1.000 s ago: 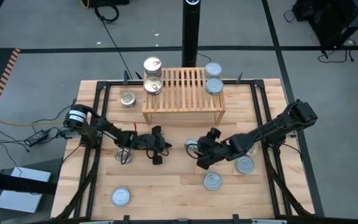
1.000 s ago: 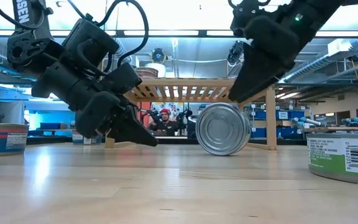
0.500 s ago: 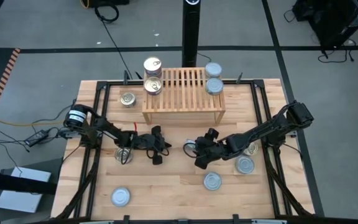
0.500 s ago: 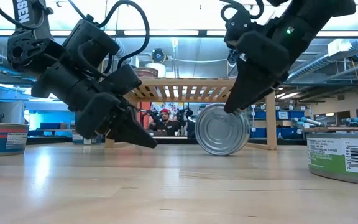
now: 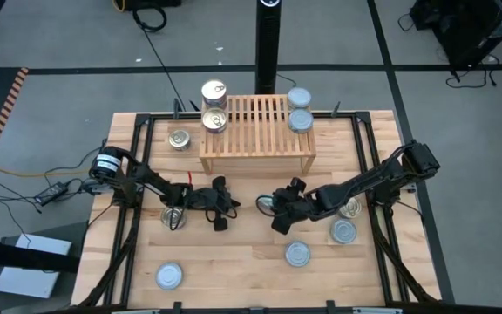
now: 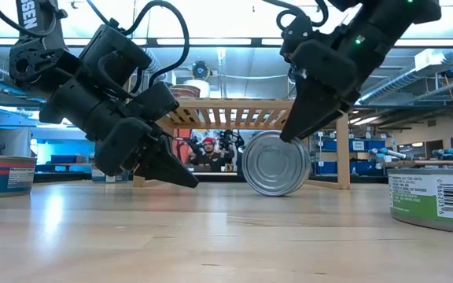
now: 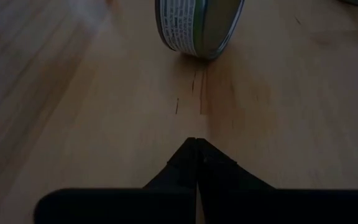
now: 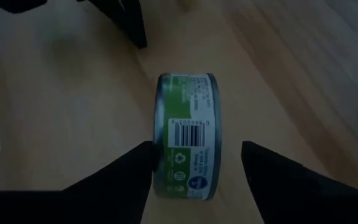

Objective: Stack canned seafood by type on shelf
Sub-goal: Stack the green tuna can on top of the other green tuna can on the shelf

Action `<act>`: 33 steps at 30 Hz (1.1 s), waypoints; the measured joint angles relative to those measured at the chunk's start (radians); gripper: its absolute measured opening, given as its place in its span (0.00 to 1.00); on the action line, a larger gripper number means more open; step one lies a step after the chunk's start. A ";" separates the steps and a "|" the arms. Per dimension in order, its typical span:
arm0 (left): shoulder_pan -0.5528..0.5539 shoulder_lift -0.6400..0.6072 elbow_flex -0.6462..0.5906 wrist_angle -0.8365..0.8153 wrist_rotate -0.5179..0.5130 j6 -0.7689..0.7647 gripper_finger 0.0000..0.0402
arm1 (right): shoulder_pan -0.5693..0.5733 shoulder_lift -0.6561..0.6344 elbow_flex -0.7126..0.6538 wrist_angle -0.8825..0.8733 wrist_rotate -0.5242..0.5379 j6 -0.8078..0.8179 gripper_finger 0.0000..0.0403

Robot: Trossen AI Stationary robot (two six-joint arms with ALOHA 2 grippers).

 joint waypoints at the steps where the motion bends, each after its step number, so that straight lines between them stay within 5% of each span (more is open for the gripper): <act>1: 0.000 0.000 0.000 -0.001 0.000 0.000 0.02 | -0.002 0.000 0.000 0.002 0.000 0.000 0.64; 33: 0.000 0.000 0.000 0.000 0.000 0.000 0.02 | -0.010 0.000 -0.065 0.163 -0.011 -0.065 0.57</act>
